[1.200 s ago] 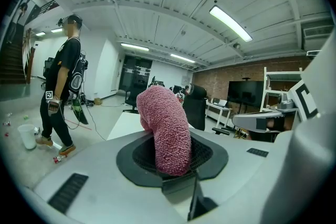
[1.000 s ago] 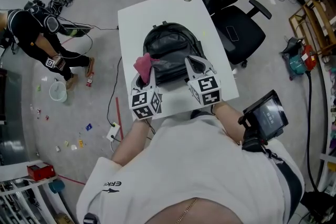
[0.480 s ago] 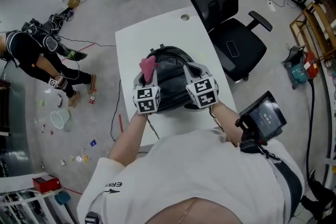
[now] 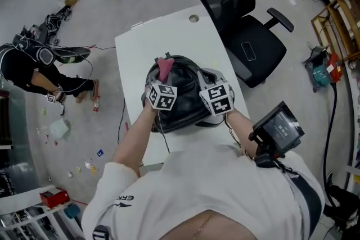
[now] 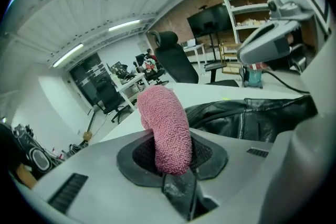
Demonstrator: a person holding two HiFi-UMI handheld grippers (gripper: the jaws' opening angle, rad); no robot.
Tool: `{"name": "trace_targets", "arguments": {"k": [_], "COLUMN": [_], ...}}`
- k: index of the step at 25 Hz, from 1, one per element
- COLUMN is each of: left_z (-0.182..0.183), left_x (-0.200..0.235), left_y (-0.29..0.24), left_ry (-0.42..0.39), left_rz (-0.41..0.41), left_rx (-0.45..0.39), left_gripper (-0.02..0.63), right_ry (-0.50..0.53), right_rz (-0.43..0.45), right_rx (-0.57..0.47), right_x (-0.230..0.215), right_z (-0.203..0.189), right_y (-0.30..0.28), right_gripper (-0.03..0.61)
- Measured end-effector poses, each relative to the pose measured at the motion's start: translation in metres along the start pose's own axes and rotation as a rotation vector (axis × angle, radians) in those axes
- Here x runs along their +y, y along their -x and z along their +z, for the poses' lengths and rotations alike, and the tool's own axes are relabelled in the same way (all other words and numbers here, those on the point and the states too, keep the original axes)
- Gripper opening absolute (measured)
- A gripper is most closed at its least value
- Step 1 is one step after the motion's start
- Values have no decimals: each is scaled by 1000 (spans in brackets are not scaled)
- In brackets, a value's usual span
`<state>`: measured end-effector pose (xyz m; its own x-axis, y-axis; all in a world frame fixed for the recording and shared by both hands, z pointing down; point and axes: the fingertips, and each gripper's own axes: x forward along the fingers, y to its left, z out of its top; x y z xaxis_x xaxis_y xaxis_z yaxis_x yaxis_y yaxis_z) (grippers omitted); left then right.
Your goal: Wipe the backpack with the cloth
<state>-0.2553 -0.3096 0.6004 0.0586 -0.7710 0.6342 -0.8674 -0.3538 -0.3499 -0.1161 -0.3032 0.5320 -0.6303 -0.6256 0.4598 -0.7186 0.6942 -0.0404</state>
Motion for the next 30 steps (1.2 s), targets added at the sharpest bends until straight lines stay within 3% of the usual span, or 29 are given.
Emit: {"name": "trace_targets", "arguments": {"k": [10,13,18,25,30], "left_z": [-18,-30,-42,-102,-122], "left_x": [-25,-26,-12,24,40], "left_y": [-74,-82,-82,-57,-42], "left_ry": [-454,-558,-568,-548,-547], "left_rz": [-81,-95,-103,-96,-101], "left_rx": [206,258,297,415,449], "left_gripper": [92,92,92,92,92], "right_ry": [-59,-64,-69,-67,-69], "right_rz": [-5,-4,1,11,9], "right_rx": [45,51,52,51,48], "right_x": [-23,-24,-29,-21,-19], "right_z": [-15,-18,-17,-18,-15], "right_y": [-24,-28,-30,-32,-30], "right_gripper": [5,5,5,5,5]}}
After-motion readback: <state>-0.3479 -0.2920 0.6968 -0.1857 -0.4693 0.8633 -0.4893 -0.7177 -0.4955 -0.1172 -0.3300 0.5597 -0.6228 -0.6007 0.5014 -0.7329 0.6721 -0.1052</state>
